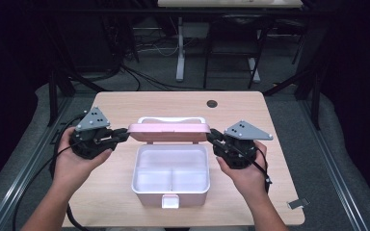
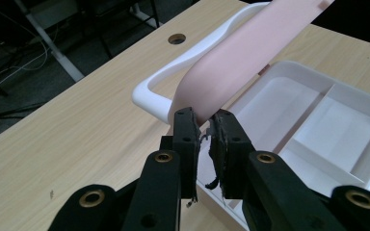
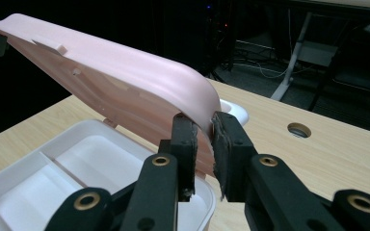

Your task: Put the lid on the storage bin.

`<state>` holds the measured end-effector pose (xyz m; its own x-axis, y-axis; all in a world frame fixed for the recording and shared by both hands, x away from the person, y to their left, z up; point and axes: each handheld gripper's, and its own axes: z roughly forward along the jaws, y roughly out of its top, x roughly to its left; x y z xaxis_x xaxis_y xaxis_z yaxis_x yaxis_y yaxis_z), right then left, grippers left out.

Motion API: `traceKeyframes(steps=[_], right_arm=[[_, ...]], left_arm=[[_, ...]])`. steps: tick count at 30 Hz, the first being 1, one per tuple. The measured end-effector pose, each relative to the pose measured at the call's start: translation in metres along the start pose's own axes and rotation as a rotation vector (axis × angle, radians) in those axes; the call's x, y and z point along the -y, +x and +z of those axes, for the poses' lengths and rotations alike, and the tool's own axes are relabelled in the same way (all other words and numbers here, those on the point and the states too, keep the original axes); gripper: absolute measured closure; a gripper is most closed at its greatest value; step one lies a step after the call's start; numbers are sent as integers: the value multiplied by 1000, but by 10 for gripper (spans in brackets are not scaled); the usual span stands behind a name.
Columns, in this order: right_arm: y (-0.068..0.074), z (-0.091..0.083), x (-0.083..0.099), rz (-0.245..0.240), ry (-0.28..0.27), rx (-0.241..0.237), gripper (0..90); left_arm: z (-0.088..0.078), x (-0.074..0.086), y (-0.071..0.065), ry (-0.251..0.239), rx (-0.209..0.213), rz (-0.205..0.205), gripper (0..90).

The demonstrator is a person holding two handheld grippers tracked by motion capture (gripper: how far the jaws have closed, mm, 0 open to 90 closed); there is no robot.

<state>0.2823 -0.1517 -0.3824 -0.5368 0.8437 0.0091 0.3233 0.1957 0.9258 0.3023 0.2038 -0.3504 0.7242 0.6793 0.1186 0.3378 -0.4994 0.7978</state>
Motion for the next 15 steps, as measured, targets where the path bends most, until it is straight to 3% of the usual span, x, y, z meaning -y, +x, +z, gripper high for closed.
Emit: traceKeyframes(steps=[15], right_arm=[[7, -12, 20, -13, -3, -24, 768]], left_arm=[[-6, 22, -14, -31, 19, 11, 794]])
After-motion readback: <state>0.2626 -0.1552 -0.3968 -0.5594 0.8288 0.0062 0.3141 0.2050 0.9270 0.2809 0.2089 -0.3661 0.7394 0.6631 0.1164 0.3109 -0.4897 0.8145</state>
